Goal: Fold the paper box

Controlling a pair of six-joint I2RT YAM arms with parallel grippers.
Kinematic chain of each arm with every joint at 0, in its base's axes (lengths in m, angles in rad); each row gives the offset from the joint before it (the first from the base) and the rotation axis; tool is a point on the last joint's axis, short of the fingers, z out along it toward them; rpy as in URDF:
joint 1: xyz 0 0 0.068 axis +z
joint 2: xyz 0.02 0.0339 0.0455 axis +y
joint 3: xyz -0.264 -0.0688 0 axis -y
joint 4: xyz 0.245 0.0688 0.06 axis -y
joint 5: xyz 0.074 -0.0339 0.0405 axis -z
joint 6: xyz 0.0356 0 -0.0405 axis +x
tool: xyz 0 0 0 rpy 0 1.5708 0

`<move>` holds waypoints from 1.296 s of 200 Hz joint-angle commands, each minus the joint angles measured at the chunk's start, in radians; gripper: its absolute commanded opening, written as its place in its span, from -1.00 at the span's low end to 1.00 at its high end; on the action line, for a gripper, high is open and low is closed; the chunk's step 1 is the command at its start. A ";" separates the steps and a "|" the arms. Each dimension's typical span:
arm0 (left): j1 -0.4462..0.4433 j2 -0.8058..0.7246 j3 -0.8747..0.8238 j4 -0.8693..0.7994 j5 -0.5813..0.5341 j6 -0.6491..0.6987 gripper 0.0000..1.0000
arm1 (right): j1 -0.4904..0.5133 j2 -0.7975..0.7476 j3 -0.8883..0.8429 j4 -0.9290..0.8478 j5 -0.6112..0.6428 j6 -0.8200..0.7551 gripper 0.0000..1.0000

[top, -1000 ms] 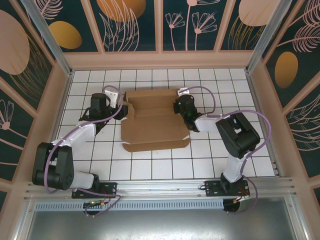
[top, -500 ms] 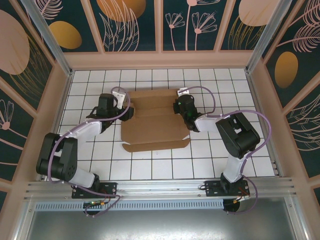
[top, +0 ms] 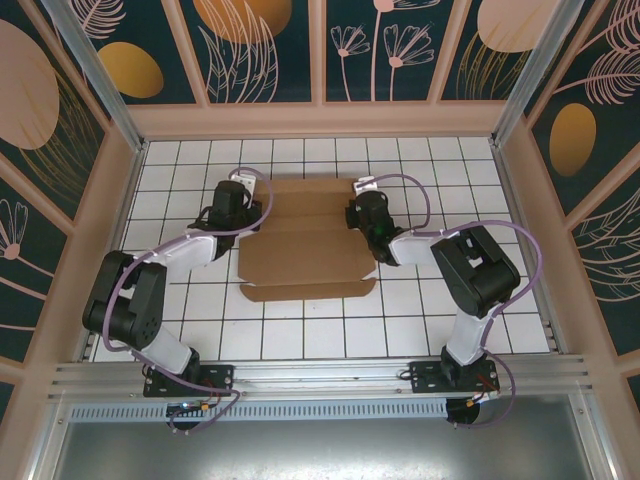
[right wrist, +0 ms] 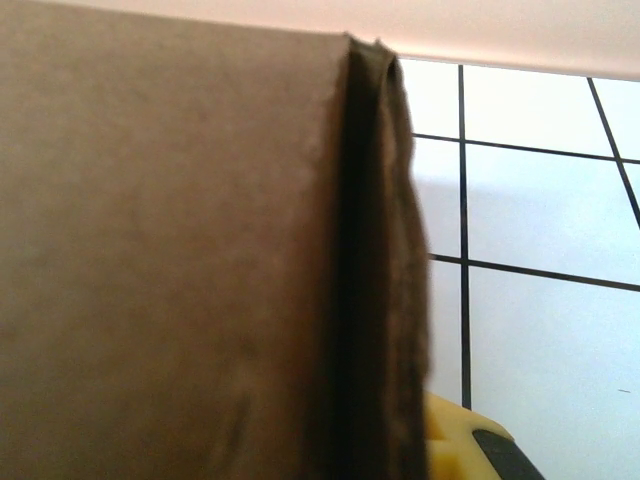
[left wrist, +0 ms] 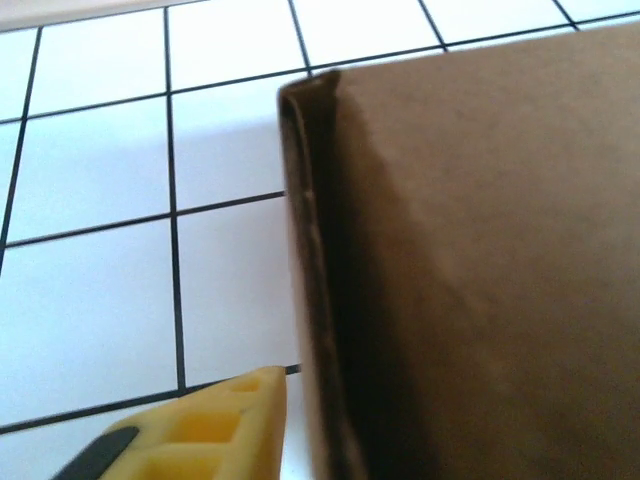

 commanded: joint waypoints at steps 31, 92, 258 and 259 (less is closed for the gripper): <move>-0.012 0.046 0.042 0.011 -0.242 -0.067 -1.00 | 0.035 0.017 -0.040 -0.130 0.107 0.027 -1.00; -0.021 0.072 0.051 -0.009 -0.346 -0.144 -1.00 | 0.090 -0.004 -0.047 -0.099 0.297 0.028 -1.00; -0.085 0.134 -0.004 0.069 -0.312 -0.269 -0.33 | 0.098 0.021 -0.056 -0.080 0.261 0.075 -1.00; -0.085 0.135 -0.003 0.069 -0.313 -0.269 -0.33 | 0.098 0.021 -0.056 -0.080 0.260 0.075 -1.00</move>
